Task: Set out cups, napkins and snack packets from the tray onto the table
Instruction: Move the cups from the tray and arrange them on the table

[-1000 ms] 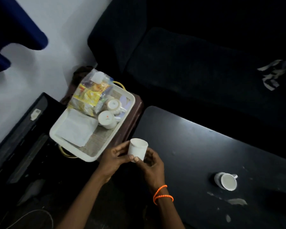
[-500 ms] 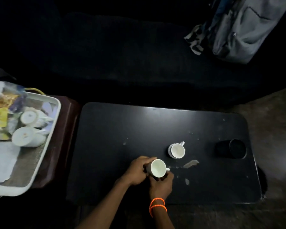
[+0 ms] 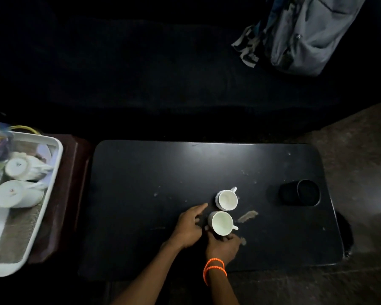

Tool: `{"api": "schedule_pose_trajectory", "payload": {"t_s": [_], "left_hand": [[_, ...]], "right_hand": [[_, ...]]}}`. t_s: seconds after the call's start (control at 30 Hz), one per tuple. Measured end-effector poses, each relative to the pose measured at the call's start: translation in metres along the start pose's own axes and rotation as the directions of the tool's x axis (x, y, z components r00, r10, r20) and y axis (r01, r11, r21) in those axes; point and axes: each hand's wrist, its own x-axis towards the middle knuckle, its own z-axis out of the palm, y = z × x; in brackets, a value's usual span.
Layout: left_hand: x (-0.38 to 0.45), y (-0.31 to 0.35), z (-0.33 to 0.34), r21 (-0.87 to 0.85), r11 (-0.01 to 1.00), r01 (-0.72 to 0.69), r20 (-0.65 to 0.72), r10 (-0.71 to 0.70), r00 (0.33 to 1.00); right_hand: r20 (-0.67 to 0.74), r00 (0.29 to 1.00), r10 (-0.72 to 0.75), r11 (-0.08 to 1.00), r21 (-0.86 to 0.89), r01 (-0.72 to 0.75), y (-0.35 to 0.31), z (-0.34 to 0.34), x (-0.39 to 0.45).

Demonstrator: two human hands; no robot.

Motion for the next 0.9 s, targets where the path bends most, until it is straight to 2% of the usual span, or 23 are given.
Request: {"api": "schedule_pose_trajectory", "payload": {"t_s": [0.1,0.2,0.27,0.37,0.43,0.53,0.57,0.63,0.67,0.7,0.73,0.8,0.83,0.9], "left_hand": [[-0.005,-0.006,-0.030,-0.040,0.999,0.021,-0.159,-0.027,0.987],[-0.020,-0.013,-0.082,-0.098,0.995,0.010,-0.360,-0.045,0.932],[-0.037,-0.021,-0.125,-0.073,0.996,-0.051,-0.513,0.007,0.858],[-0.071,-0.037,-0.197,0.013,0.994,-0.106,-0.720,0.082,0.689],[-0.096,-0.043,-0.241,0.055,0.992,-0.113,-0.835,0.107,0.540],[-0.131,-0.053,-0.291,0.143,0.987,-0.076,-0.966,0.156,0.205],[-0.139,-0.056,-0.304,0.112,0.993,-0.046,-0.986,0.117,0.115],[-0.160,-0.070,-0.336,-0.105,0.994,-0.002,-0.994,-0.105,0.023],[-0.169,-0.079,-0.352,-0.238,0.971,0.030,-0.970,-0.239,0.043],[-0.167,-0.082,-0.360,-0.338,0.940,0.049,-0.932,-0.341,0.119],[-0.165,-0.083,-0.366,-0.433,0.901,0.034,-0.875,-0.430,0.224],[-0.157,-0.071,-0.366,-0.629,0.772,-0.092,-0.722,-0.536,0.438],[-0.155,-0.067,-0.367,-0.705,0.693,-0.149,-0.658,-0.561,0.502],[-0.151,-0.062,-0.368,-0.776,0.592,-0.217,-0.600,-0.587,0.544]], "right_hand": [[-0.049,0.998,0.032,0.998,-0.052,-0.035,0.007,0.014,-0.003],[0.050,0.999,-0.017,0.993,-0.112,0.023,0.010,0.044,-0.031],[0.155,0.982,-0.105,0.978,-0.163,0.130,0.005,0.069,-0.051],[0.319,0.911,-0.261,0.915,-0.220,0.339,-0.013,0.113,-0.094],[0.448,0.811,-0.377,0.850,-0.180,0.495,-0.025,0.143,-0.126],[0.631,0.547,-0.550,0.656,-0.079,0.750,-0.044,0.192,-0.179],[0.669,0.446,-0.594,0.575,-0.033,0.817,-0.049,0.208,-0.196],[0.727,0.241,-0.643,0.431,0.083,0.898,-0.055,0.238,-0.241],[0.743,0.149,-0.653,0.358,0.129,0.925,-0.055,0.254,-0.264],[0.741,0.094,-0.665,0.279,0.130,0.951,-0.060,0.265,-0.274],[0.751,0.071,-0.656,0.210,0.092,0.973,-0.064,0.275,-0.283],[0.790,0.116,-0.602,0.146,-0.034,0.989,-0.074,0.290,-0.287],[0.814,0.145,-0.562,0.134,-0.083,0.987,-0.076,0.296,-0.288],[0.842,0.180,-0.509,0.144,-0.123,0.982,-0.075,0.301,-0.289]]}}
